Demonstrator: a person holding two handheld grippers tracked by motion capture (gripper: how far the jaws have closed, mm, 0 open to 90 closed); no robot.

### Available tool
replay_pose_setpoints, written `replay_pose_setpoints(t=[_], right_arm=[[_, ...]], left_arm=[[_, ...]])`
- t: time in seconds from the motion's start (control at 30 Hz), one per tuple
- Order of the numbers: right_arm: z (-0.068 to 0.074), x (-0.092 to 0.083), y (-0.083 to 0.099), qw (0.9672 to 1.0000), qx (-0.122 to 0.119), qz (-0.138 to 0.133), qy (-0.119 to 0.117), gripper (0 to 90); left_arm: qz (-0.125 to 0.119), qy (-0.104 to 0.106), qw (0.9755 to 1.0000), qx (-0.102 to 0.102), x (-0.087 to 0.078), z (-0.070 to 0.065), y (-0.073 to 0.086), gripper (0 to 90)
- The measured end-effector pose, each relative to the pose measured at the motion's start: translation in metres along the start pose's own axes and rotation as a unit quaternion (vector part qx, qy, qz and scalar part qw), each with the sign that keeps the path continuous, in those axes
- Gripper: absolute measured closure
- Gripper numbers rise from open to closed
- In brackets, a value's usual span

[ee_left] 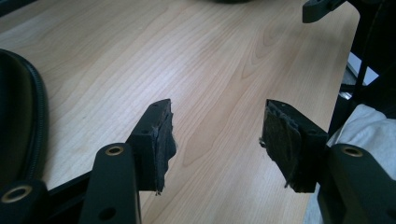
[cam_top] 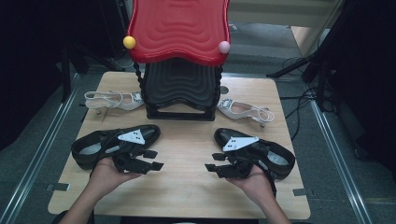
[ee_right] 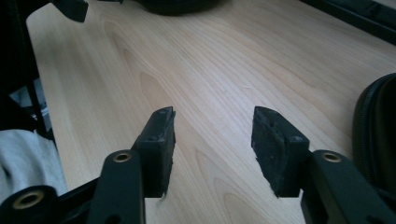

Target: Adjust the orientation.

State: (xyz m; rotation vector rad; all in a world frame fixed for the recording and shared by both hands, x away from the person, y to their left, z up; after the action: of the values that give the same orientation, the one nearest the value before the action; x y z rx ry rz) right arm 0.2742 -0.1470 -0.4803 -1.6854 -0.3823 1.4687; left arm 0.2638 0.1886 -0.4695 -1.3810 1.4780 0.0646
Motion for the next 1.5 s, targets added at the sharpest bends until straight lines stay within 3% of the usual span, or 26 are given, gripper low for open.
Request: replay_pose_setpoints(t=[0.17, 0.23, 0.27, 0.4, 0.57, 0.9, 1.07, 1.27, 1.37, 1.5], right_arm=[[-0.004, 0.004, 0.002, 1.0000, 0.004, -0.009, -0.002, 51.7], [-0.005, 0.005, 0.001, 0.9999, 0.008, -0.011, -0.006, 51.7], [-0.005, 0.005, 0.000, 0.9999, 0.010, -0.010, -0.007, 51.3], [-0.004, 0.007, -0.001, 0.9999, -0.010, -0.005, -0.003, 47.2], [-0.003, 0.010, -0.003, 0.9999, -0.010, 0.000, -0.007, 47.3], [-0.003, 0.013, -0.002, 0.9998, -0.017, 0.013, 0.000, 45.7], [-0.003, 0.012, -0.002, 0.9997, -0.021, 0.012, 0.004, 44.7], [-0.005, 0.013, -0.001, 0.9997, -0.021, 0.012, 0.009, 43.7], [-0.005, 0.013, 0.000, 0.9996, -0.019, 0.015, 0.011, 43.6], [-0.005, 0.012, -0.001, 0.9997, -0.018, 0.014, 0.011, 43.6]], left_arm=[[0.005, -0.026, 0.9996, 0.011, -0.010, 0.003, 0.008, 44.5], [0.002, -0.026, 0.9996, 0.008, -0.015, 0.005, 0.010, 44.0], [-0.007, -0.025, 0.9996, -0.005, -0.020, 0.007, 0.010, 43.7], [-0.015, -0.025, 0.9995, -0.013, -0.027, 0.010, 0.010, 41.5], [-0.016, -0.041, 0.9990, -0.007, -0.039, 0.014, 0.011, 39.9], [-0.030, -0.069, 0.9968, -0.028, -0.067, 0.031, 0.014, 41.0], [-0.035, -0.092, 0.9944, -0.039, -0.081, 0.042, 0.018, 41.1], [-0.055, -0.101, 0.9907, -0.074, -0.104, 0.063, 0.030, 41.4], [-0.055, -0.103, 0.9901, -0.078, -0.110, 0.067, 0.034, 41.1], [-0.073, -0.114, 0.9860, -0.098, -0.128, 0.076, 0.043, 40.8]])
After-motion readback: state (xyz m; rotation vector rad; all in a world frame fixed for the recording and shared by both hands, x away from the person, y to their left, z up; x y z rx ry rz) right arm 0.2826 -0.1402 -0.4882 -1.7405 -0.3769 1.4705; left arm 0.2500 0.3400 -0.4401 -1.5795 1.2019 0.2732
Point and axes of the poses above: each handheld gripper's, and its own axes: x roughly forward along the jaws, y roughly out of its underside, z roughly to its left, the point moved 1 cm from there along x, roughly forward along the jaws, and after that the axes turned 13 degrees about -x, right-handed, at the moved point
